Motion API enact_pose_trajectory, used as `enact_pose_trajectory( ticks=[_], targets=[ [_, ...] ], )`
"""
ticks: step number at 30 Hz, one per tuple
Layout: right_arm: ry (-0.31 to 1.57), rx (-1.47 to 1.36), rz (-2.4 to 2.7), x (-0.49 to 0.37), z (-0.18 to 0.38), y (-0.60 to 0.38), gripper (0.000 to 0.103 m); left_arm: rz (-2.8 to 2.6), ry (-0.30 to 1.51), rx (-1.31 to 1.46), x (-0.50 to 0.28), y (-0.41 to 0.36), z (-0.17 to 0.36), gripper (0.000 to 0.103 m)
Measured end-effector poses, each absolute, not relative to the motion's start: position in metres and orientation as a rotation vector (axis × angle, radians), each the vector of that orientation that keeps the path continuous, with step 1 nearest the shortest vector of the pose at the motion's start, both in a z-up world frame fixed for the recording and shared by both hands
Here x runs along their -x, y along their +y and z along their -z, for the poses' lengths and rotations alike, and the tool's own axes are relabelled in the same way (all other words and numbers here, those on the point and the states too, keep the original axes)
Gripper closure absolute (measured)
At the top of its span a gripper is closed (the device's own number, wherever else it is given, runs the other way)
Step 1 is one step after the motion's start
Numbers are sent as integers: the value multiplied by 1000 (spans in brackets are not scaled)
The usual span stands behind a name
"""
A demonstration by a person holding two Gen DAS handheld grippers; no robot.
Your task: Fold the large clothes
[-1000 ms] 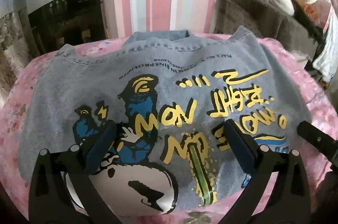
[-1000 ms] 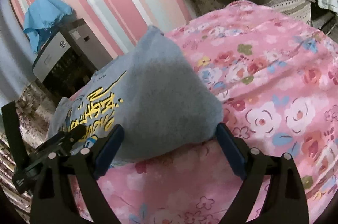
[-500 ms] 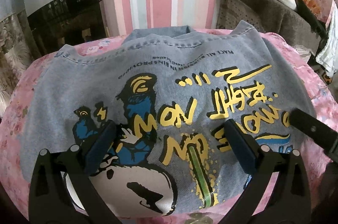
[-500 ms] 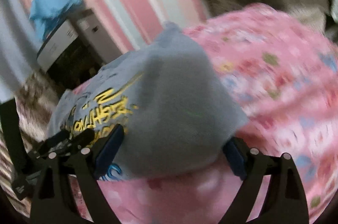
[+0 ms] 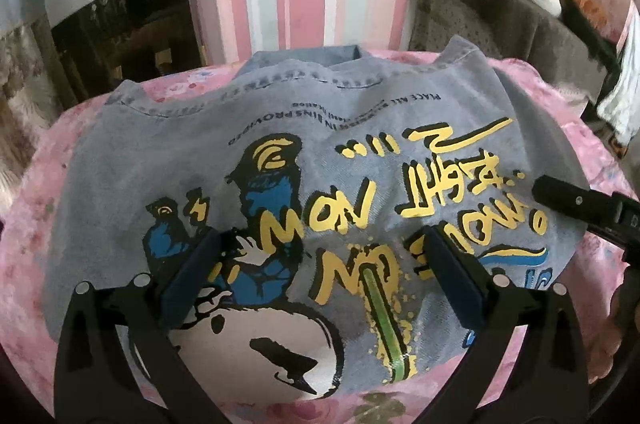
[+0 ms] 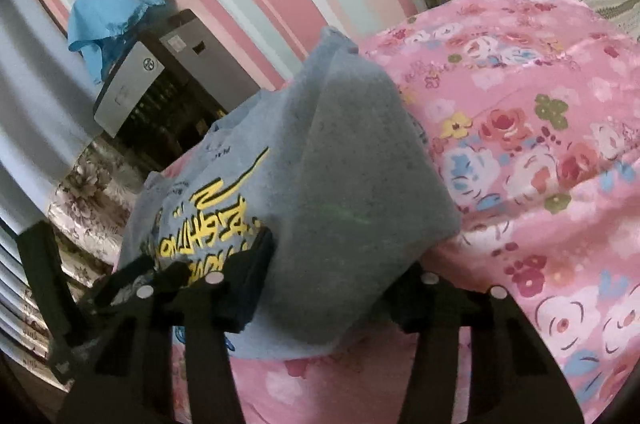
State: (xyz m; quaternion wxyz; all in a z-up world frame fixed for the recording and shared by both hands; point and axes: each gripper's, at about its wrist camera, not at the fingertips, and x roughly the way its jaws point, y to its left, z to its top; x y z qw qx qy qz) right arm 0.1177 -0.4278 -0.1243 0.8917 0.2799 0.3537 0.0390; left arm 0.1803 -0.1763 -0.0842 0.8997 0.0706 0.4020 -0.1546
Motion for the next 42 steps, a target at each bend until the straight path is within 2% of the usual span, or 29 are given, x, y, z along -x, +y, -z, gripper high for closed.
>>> enact_pose_trajectory(
  ticks=[2,3,4,6,8,9,11,16,20,24,26,28,31,39,41,42],
  targets=[
    [742,-566,-72,-121,123,-424,51,335,845,-119,-183,-175,81,4],
    [743,-556,-67,-121,122,-423,51,339,840,-110,-183,-175,78,11],
    [744,-552,-68,-121,122,-423,51,342,822,-105,-182,-175,74,25],
    [736,-563,-77,-119,125,-425,50,347,773,-114,-176,-175,67,40],
    [732,-578,-82,-116,127,-429,49,359,742,-129,-171,-177,67,46],
    [736,-583,-80,-115,127,-429,49,362,747,-129,-171,-177,69,54],
    [748,-579,-65,-114,125,-429,48,368,763,-111,-171,-175,76,58],
    [794,-571,-16,-103,122,-427,40,365,812,-157,-178,-179,91,58],
    [820,-643,-61,-110,131,-425,38,351,820,-165,-179,-182,92,59],
    [786,-533,-59,-122,128,-410,38,376,835,-129,-181,-176,92,58],
    [766,-538,-70,-126,129,-410,40,377,837,-125,-182,-176,92,58],
    [734,-513,-76,-126,123,-407,54,377,841,-128,-181,-177,92,58],
    [656,-446,-105,-118,104,-396,63,382,854,-128,-182,-177,91,58],
    [554,-352,-135,-113,60,-354,68,423,903,-144,-190,-175,88,58],
    [546,-307,-136,-113,48,-340,69,455,920,-113,-194,-167,83,60],
    [544,-291,-136,-112,44,-334,69,463,923,-109,-194,-163,82,66]
  ],
)
